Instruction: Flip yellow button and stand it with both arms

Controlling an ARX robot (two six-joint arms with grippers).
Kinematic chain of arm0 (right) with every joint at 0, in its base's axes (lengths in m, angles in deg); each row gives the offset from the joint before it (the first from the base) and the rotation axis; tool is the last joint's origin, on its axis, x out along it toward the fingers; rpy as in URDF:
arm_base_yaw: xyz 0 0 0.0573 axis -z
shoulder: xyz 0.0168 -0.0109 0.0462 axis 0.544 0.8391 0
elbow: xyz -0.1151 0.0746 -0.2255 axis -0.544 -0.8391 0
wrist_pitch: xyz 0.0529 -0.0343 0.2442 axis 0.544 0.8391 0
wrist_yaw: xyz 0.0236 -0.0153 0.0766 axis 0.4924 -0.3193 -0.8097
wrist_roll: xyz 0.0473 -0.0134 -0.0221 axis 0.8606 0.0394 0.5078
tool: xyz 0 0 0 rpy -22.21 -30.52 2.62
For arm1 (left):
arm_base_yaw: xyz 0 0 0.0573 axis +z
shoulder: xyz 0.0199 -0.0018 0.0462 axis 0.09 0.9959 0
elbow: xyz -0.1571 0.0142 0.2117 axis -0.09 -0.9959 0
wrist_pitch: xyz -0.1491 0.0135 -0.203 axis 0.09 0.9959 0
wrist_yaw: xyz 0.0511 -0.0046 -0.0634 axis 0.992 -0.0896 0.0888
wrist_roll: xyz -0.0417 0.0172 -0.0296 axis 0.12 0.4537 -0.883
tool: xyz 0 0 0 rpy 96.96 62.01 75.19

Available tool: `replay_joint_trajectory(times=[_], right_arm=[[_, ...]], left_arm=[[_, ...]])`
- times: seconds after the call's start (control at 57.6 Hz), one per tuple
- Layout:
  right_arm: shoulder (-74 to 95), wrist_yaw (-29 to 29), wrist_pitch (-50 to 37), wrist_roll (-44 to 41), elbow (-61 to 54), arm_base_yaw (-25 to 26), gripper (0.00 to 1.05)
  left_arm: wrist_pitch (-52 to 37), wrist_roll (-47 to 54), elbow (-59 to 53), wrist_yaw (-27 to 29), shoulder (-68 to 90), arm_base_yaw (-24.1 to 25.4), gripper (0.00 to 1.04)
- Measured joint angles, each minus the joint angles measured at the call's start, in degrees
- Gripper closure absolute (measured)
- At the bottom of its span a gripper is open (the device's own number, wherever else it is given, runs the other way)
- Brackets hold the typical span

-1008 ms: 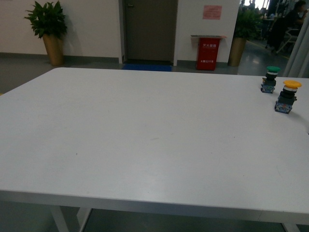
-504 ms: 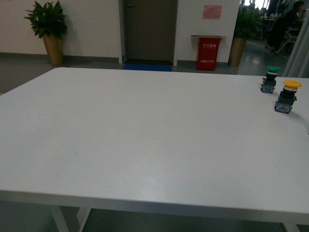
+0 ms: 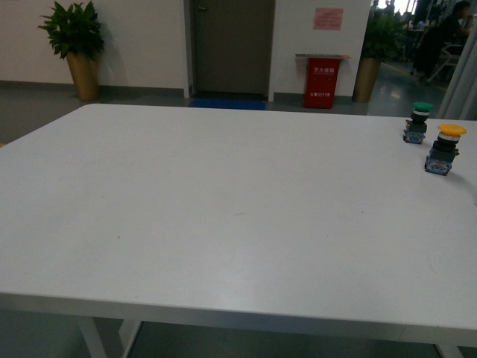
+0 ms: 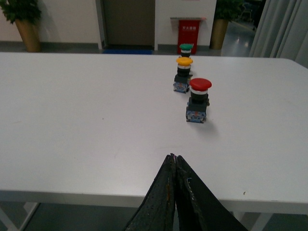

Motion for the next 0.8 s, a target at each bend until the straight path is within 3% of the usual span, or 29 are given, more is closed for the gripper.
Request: replay_joint_trajectory(times=[0.295,0.799], right_arm=[[-0.2,0.0,0.3,-0.1,0.0,0.0,1.01],[-0.2,0.0,0.3,0.0,0.0,0.0,0.15]], left_arm=[[0.0,0.0,0.0,0.0,0.0,0.0,0.06],[0.0,0.0,0.0,0.0,0.0,0.0,0.06]])
